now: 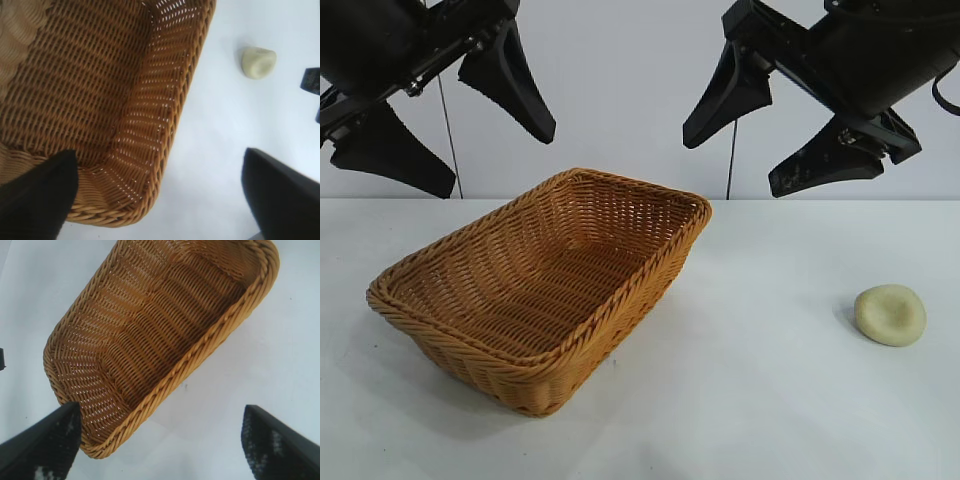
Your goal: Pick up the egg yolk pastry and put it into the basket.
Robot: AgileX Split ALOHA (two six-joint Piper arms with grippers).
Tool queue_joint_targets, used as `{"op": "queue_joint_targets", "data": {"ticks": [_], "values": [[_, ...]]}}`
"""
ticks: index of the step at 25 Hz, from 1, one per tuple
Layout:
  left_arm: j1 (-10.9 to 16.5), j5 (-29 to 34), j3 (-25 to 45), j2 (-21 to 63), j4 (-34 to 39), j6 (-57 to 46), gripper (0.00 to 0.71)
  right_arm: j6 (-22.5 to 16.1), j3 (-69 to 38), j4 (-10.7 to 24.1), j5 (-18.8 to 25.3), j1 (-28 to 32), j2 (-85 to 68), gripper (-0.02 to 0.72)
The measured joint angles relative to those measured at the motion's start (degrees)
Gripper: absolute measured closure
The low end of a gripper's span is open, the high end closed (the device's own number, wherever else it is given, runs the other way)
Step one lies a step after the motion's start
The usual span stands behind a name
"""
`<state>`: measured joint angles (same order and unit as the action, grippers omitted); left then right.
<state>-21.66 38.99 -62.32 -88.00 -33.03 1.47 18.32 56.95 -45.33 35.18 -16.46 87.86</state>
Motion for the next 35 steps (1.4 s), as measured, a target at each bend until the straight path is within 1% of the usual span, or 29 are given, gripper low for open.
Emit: {"op": "queue_joint_targets", "data": {"ticks": [24,29,32,35], "values": [[0.00,-0.18,0.00,0.00,0.00,-0.11,0.071,0.00,0.00,0.00,-0.43,0.00,0.00,0.079],[0.00,0.46,0.00,0.00,0.52,-4.66,0.071,0.00,0.00,0.00,-0.43,0.00,0.00,0.079],[0.00,1.84,0.00,1.41,3.07,-9.61,0.071,0.00,0.00,0.00,-0.45,0.00,0.00,0.079],[-0.47,2.47,0.00,4.83,6.68,-15.88,0.071,0.00,0.00,0.00,-0.61,0.00,0.00,0.079]]}}
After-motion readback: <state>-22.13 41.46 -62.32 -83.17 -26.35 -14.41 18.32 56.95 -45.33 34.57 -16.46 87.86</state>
